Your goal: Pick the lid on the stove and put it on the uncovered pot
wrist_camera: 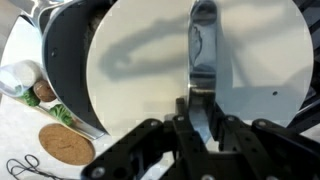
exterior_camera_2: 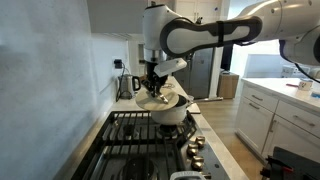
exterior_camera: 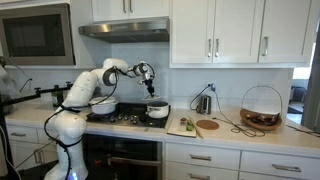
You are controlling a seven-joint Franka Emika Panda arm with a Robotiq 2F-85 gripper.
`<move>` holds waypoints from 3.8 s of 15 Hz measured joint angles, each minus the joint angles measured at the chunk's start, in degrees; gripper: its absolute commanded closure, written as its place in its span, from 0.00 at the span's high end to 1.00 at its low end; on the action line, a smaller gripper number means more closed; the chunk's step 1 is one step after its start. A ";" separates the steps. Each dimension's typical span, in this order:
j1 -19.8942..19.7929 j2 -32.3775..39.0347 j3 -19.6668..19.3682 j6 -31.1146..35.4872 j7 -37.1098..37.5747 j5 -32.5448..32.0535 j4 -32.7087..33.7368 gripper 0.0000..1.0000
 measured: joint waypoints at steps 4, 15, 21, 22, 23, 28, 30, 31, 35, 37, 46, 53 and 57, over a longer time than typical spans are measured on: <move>-1.56 -1.46 -0.03 0.00 0.41 0.24 -2.53 0.06; -5.06 -5.99 -0.04 2.90 1.18 1.20 -11.29 0.06; -6.49 -6.07 -0.03 8.45 1.17 1.36 -13.75 0.06; -6.69 -6.07 -0.03 8.70 1.16 1.43 -13.77 0.06; -6.87 -6.07 -0.03 8.85 1.16 1.50 -13.80 0.06; -7.85 -6.07 -0.04 8.88 1.11 2.42 -13.87 0.06; -8.15 -6.08 -0.03 8.89 1.08 2.94 -13.92 0.06; -8.25 -6.08 -0.03 8.91 1.07 3.20 -13.92 0.06; -8.44 -6.08 -0.03 8.95 1.07 3.53 -13.92 0.06; -8.51 -6.08 -0.03 8.96 1.07 3.55 -13.92 0.06; -9.67 -6.05 -0.11 8.96 1.07 3.63 -14.19 0.51; -10.16 -6.11 -0.12 8.96 1.03 3.69 -14.17 0.99; -10.09 -6.28 -0.12 8.96 0.96 3.69 -14.14 1.00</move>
